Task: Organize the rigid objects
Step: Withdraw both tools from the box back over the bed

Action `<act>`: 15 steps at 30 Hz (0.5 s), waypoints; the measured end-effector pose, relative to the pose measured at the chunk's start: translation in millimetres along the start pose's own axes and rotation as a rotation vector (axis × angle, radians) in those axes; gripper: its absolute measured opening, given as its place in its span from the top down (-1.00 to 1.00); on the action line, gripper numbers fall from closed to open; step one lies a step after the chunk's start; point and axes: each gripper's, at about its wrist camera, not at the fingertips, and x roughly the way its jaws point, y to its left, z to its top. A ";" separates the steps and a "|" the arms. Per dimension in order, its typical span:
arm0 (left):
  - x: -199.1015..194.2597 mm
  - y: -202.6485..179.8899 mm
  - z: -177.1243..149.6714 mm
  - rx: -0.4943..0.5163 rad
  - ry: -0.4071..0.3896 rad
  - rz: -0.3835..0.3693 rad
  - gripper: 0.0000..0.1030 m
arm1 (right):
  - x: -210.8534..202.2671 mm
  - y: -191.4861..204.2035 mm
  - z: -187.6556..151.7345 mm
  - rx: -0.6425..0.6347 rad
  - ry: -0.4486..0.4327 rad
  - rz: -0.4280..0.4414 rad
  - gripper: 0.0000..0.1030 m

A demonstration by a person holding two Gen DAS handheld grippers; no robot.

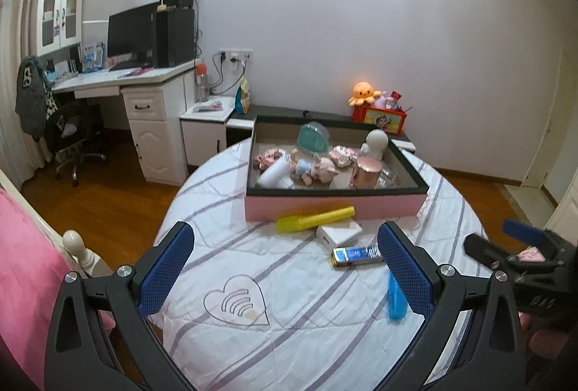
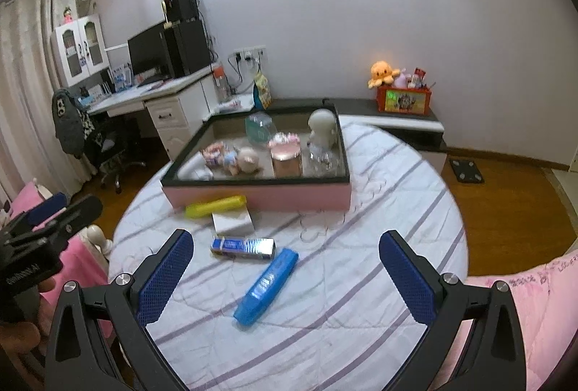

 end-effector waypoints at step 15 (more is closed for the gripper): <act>36.0 1.5 -22.2 -0.006 0.109 0.017 -0.99 | 85.7 7.6 -45.9 0.008 0.213 0.008 -0.88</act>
